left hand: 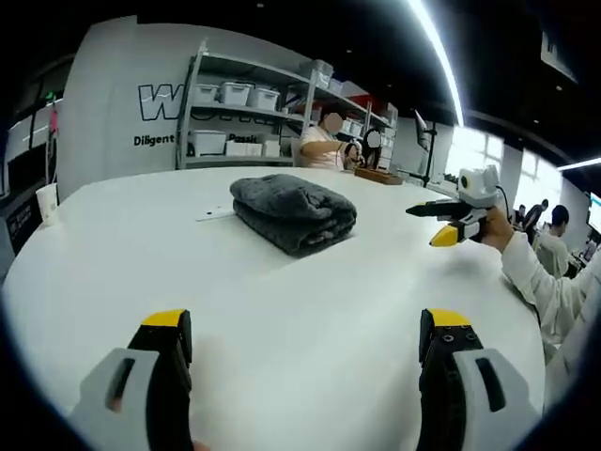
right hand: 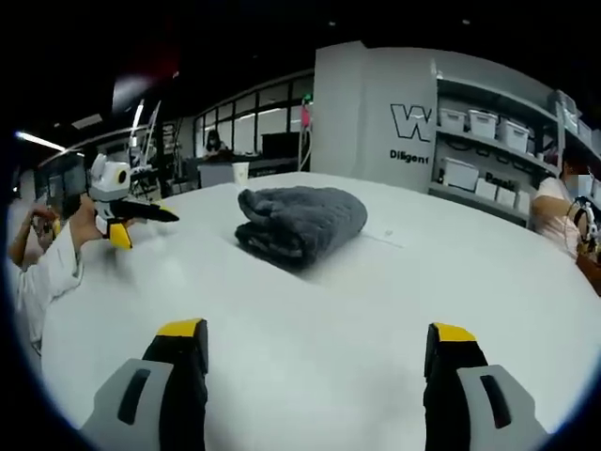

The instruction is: Open the folded towel by lifting each exposed corner and separating the folded layers until the towel lies flat within the target outline without major curled edges

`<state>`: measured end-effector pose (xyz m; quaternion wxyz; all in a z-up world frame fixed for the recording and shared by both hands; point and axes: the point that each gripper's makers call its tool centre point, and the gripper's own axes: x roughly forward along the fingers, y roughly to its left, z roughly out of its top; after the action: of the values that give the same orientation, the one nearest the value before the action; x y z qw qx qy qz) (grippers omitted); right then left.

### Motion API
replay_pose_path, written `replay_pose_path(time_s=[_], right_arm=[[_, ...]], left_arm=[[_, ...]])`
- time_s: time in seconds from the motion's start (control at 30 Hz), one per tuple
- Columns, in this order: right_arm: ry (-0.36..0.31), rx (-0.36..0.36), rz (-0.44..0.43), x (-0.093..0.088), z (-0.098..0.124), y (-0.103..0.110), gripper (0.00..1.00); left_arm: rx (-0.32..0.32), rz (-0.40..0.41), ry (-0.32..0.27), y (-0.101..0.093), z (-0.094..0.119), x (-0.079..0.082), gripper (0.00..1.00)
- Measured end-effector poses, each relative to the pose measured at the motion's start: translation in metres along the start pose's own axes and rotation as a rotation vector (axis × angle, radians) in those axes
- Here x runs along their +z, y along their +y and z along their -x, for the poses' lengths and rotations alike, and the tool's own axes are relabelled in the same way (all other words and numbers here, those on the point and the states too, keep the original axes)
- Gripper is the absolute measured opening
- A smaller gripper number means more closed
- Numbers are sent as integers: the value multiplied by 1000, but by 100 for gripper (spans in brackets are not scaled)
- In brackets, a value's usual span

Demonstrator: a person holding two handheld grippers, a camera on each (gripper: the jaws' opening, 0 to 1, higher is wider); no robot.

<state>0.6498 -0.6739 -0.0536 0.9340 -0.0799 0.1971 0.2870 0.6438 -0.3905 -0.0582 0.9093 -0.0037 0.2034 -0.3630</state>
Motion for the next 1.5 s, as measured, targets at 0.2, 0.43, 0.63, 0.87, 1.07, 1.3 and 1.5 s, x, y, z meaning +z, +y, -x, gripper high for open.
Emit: replay_pose_path(time_s=[0.2, 0.43, 0.63, 0.87, 1.07, 1.3, 1.5], right_arm=[[18, 2, 0, -6, -2, 2, 98], [35, -3, 16, -8, -1, 1, 98], [16, 2, 59, -2, 3, 5, 96], [-2, -22, 137, 28, 8, 13, 92], [-76, -38, 223, 93, 17, 22, 91], [-92, -62, 297, 148, 6, 33, 92], [-130, -22, 337, 169, -26, 62, 91]], left_arm=[[2, -3, 0, 0, 3, 0, 99], [5, -4, 5, 2, 4, 0, 99], [10, 13, 1, 6, 5, -1, 99], [0, 18, -19, 5, 7, 5, 99], [5, 15, -13, 6, 8, 4, 99], [21, 7, -4, 10, 10, 4, 99], [21, 7, 1, 11, 10, 3, 99]])
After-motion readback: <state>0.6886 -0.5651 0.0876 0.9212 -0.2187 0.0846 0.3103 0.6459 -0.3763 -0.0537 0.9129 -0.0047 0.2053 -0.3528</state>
